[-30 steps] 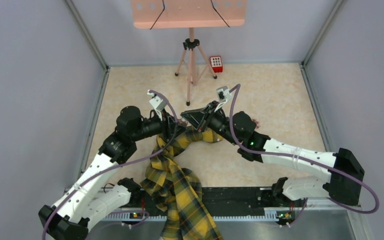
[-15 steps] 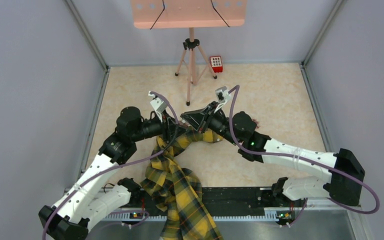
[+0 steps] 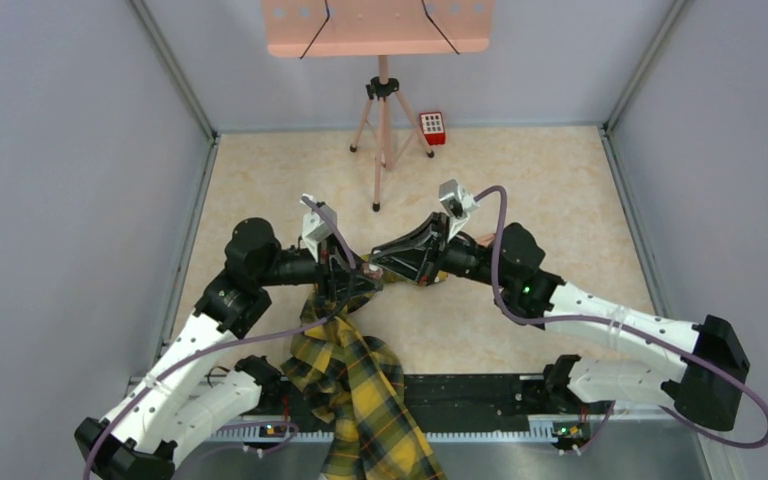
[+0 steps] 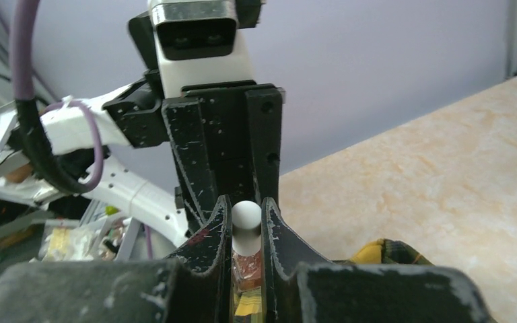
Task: Paint the nails
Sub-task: Unscrew the nail polish bottle.
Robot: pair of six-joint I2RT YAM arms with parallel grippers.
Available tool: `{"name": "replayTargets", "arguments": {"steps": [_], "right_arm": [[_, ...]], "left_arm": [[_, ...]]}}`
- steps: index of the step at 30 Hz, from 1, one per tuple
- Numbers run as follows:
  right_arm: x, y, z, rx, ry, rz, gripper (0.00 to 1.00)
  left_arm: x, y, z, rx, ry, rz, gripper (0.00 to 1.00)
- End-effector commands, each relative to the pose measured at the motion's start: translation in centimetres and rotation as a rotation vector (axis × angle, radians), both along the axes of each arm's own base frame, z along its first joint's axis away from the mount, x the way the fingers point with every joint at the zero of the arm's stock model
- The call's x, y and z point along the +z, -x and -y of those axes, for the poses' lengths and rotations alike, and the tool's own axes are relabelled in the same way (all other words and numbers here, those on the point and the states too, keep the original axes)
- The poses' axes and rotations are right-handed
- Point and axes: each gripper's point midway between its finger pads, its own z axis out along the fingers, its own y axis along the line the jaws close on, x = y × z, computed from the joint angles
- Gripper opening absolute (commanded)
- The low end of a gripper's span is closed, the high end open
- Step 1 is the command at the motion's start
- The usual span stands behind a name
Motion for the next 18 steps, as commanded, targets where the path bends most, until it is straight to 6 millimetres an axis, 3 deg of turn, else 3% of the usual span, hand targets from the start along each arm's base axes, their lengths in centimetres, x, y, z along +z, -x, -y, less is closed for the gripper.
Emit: {"name": "replayTargets", "arguments": {"steps": [1,8,14,16,18], "right_arm": [[1.1,4.5,0.6,0.229,-0.016,0.127,0.0],[1.2,5.8,0.5,0.315,-0.019,0.17,0.0],[1.9,4.4,0.6,0.233,-0.04,0.161,0.01],[2.2,3.2,0.9,0.154,-0.049,0.145,0.07],[2.5,2.0,1.3,0.072,-0.061,0.135,0.28]], "left_arm": [[1.4,1.4,0.2,-0.095,0.045,0.043,0.0],[1.1,1.9,0.3,-0.133,0.04,0.018,0.0],[1.3,1.6,0.3,-0.124,0.049,0.042,0.0],[1.1,1.3,0.3,-0.105,0.043,0.047,0.0],[0.8,0.9,0.3,-0.085,0.029,0.043,0.0]]}}
